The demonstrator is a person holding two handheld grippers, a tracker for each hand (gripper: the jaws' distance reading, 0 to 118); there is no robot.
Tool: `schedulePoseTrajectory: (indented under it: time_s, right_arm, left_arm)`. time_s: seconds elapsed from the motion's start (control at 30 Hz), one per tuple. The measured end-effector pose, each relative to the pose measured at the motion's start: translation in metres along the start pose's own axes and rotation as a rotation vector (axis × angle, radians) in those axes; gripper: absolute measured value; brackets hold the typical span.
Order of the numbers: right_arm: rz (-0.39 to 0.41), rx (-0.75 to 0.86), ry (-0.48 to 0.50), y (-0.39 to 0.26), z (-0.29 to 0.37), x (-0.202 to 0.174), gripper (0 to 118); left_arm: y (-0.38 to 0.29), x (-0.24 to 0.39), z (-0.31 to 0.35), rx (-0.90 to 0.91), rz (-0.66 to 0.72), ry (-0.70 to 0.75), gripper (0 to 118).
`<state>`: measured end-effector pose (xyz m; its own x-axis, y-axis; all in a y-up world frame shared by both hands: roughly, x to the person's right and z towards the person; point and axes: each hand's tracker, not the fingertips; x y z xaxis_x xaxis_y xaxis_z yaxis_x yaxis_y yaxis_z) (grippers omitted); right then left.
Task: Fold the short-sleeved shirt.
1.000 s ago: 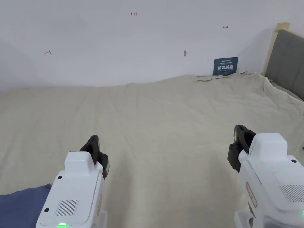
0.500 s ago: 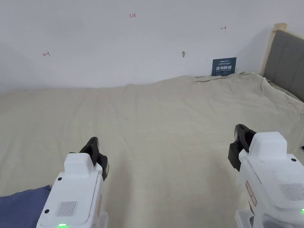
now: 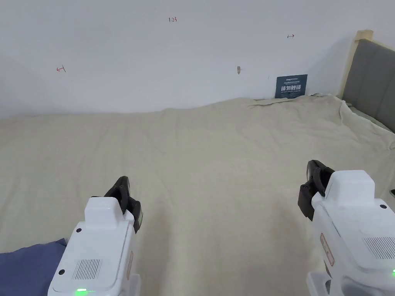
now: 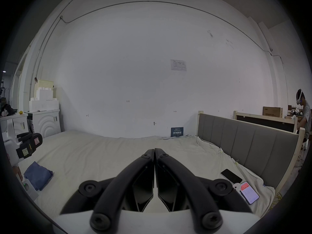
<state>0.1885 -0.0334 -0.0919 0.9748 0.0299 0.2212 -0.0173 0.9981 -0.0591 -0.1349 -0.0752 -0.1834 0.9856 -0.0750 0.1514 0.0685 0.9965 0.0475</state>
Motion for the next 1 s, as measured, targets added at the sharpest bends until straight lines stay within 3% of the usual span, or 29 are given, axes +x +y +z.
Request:
schedulePoseTrajectory:
  time_s: [0.17, 0.23, 0.27, 0.33, 0.43, 0.5, 0.53, 1.0]
  right_arm:
    - [0.001, -0.002, 0.001, 0.000, 0.001, 0.001, 0]
    - [0.005, -0.011, -0.005, 0.001, 0.001, 0.000, 5]
    - [0.005, -0.016, -0.004, 0.002, 0.001, 0.000, 12]
    - [-0.001, -0.026, 0.004, 0.002, 0.000, 0.001, 41]
    - [-0.008, -0.023, 0.003, 0.002, 0.001, 0.001, 86]
    - [-0.011, -0.019, -0.004, 0.002, 0.002, 0.001, 108]
    - [-0.016, -0.016, -0.003, 0.002, 0.002, 0.001, 111]
    - [-0.019, -0.001, -0.009, 0.002, 0.003, 0.003, 112]
  left_arm:
    - [-0.001, 0.000, 0.001, -0.001, -0.005, 0.002, 1]
    - [-0.001, 0.000, 0.001, -0.002, 0.002, 0.011, 8]
    - [-0.001, 0.000, 0.001, -0.004, 0.002, 0.014, 19]
    - [-0.001, -0.001, 0.003, 0.004, -0.005, 0.022, 57]
    - [-0.001, -0.004, 0.003, -0.001, 0.005, 0.007, 90]
    - [0.000, -0.005, 0.002, -0.009, 0.010, 0.013, 111]
    - [0.000, -0.006, 0.002, -0.009, 0.014, 0.015, 118]
    - [0.003, -0.010, 0.005, -0.005, 0.031, 0.031, 118]
